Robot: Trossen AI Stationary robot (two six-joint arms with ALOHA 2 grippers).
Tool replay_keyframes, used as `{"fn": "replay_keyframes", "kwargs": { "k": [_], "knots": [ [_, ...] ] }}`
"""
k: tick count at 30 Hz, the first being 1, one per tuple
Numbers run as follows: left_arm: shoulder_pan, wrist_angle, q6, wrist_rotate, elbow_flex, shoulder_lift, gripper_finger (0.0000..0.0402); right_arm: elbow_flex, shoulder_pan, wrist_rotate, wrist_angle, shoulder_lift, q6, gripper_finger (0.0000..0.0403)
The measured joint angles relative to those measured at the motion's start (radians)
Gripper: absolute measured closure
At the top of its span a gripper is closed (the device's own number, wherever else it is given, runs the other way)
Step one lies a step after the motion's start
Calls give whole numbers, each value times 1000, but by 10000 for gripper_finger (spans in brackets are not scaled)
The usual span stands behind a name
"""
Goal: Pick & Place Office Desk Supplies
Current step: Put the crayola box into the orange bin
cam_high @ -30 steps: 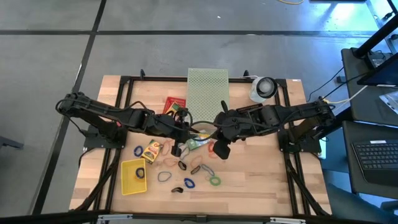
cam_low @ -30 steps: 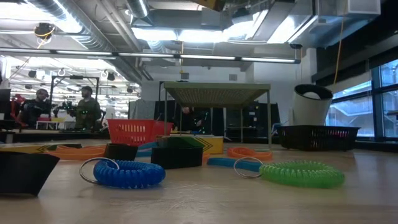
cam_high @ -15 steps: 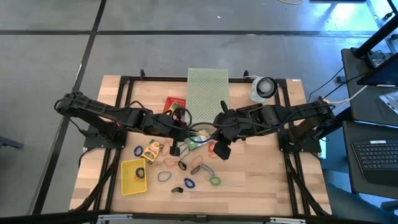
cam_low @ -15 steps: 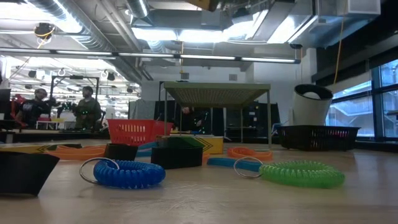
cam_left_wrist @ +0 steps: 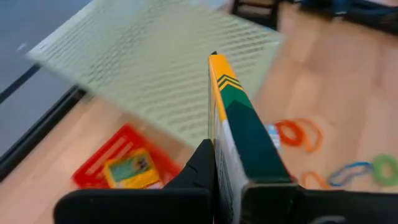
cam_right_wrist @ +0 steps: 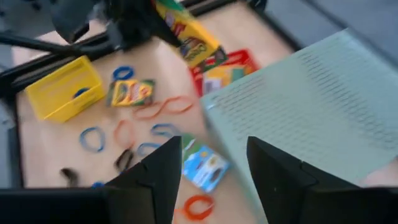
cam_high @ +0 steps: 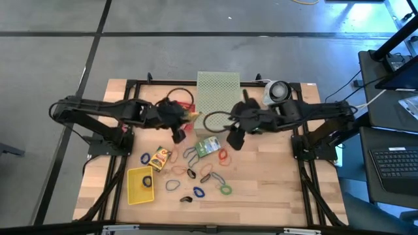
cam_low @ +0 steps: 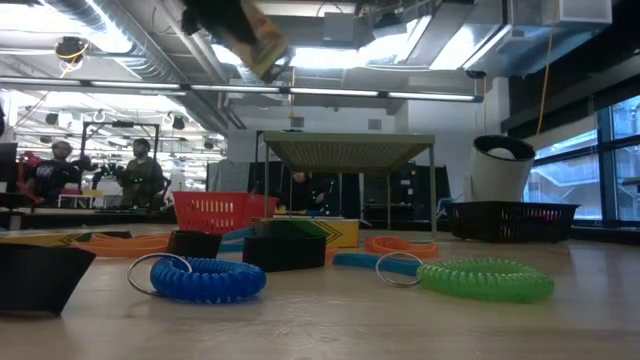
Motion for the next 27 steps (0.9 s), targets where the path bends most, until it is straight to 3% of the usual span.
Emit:
{"fn": "replay_keyframes", "kwargs": {
  "k": [8, 15, 20, 27],
  "knots": [
    [174, -2, -150, 111, -137, -16, 385, 0, -9, 95, -4, -94, -32, 252],
    [310, 196, -170, 248, -292, -15, 385, 0, -9, 109, -62, -151, -32, 277],
    [401, 228, -199, 340, -382, -15, 385, 0, -9, 116, -95, -169, -32, 293],
    [474, 315, -230, 417, -422, 2, 385, 0, -9, 123, -120, -169, -81, 311]
  ]
}}
